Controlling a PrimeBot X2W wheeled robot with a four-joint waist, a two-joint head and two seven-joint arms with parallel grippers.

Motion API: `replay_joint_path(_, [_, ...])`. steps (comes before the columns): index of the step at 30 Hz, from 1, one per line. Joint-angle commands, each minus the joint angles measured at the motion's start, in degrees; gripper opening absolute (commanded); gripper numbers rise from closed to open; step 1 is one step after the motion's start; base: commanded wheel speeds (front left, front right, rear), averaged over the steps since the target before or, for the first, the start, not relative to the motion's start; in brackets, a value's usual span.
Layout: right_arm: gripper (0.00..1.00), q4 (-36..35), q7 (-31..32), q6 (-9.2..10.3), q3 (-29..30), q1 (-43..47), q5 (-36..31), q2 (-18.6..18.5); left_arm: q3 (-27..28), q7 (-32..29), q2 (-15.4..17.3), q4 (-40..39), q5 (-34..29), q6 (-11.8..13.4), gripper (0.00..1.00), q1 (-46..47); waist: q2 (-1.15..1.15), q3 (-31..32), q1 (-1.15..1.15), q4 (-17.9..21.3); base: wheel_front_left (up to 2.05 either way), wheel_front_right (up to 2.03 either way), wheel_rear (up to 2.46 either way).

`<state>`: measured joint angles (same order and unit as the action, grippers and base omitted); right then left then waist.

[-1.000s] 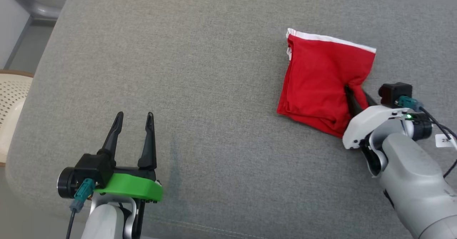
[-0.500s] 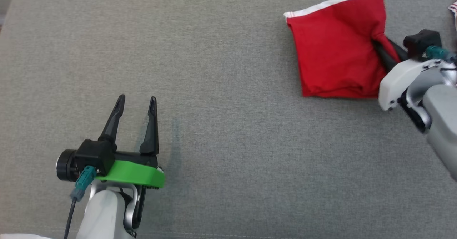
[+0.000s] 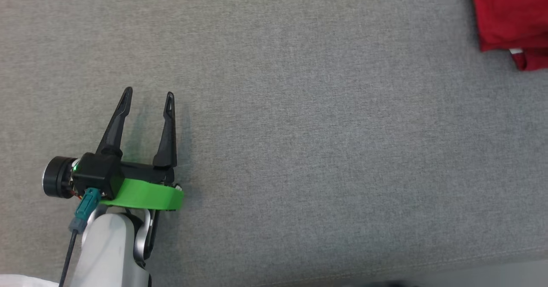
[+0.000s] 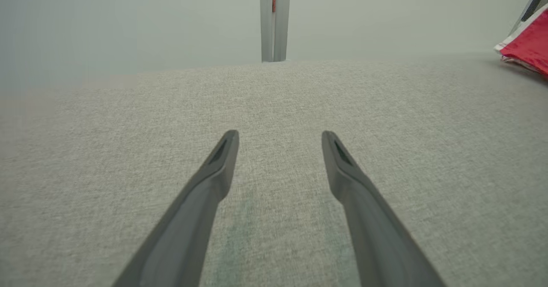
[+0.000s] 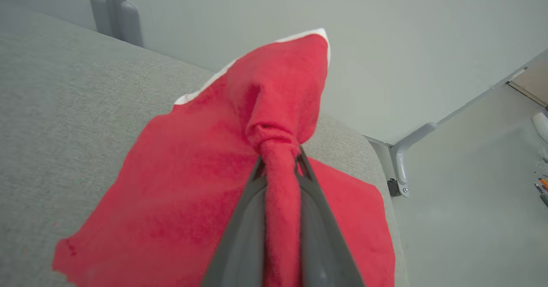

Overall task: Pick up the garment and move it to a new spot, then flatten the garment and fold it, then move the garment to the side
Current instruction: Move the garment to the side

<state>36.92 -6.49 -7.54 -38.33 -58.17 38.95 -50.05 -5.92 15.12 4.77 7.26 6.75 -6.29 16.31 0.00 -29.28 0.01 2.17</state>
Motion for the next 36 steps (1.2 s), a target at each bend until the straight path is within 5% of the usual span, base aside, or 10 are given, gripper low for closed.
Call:
replay_joint_path(1, [0.0, -0.11, 0.67, 0.11, 0.22, -1.1, 1.42, -0.68, 0.04, -0.03, 0.95, -0.66, -0.48, -0.2, 1.0, 1.3, 0.0, -4.19, -0.01, 3.88, 0.0, 0.0, 0.0])
replay_joint_path(5, [0.0, 0.4, 2.12, 0.11, -0.2, -2.91, 3.1, -3.98, -0.17, -0.03, 1.7, -1.83, -1.01, -0.26, 1.0, 2.04, 0.0, -5.7, -0.01, 4.22, 0.0, 0.0, 0.0])
replay_joint_path(16, [0.0, 8.32, 2.16, 0.11, -3.08, -7.59, 2.39, -5.3, -0.91, -0.04, 2.56, -4.19, -1.55, -0.11, 1.0, 2.67, 0.0, -7.4, -0.01, 2.74, 0.0, 0.0, 0.0])
replay_joint_path(17, [0.2, 9.33, 1.76, 0.12, -3.32, -8.0, 1.85, -5.2, -0.88, -0.04, 2.65, -4.34, -1.54, -0.03, 1.0, 2.53, 0.0, -7.49, -0.01, 2.69, 0.0, 0.0, 0.0])
replay_joint_path(18, [0.99, 10.48, 1.21, 0.12, -3.72, -8.48, 1.06, -5.07, -0.85, -0.04, 2.73, -4.52, -1.52, 0.07, 1.0, 2.41, 0.0, -7.58, -0.01, 2.6, 0.0, 0.0, 0.0])
replay_joint_path(27, [1.0, 16.12, -4.33, 0.11, -5.29, -12.66, -1.69, -1.5, -0.47, -0.06, 2.27, -3.59, -0.48, 0.61, 1.0, 1.71, 0.0, -5.07, -0.01, 2.51, 0.0, 0.0, 0.0])
replay_joint_path(36, [1.0, 15.34, -8.5, 0.11, -4.98, -10.98, -3.14, 4.31, 1.51, -0.04, 0.88, -0.59, 1.59, 0.92, 1.0, -2.14, 0.0, 4.52, -0.01, 0.97, 0.0, 0.0, 0.0])
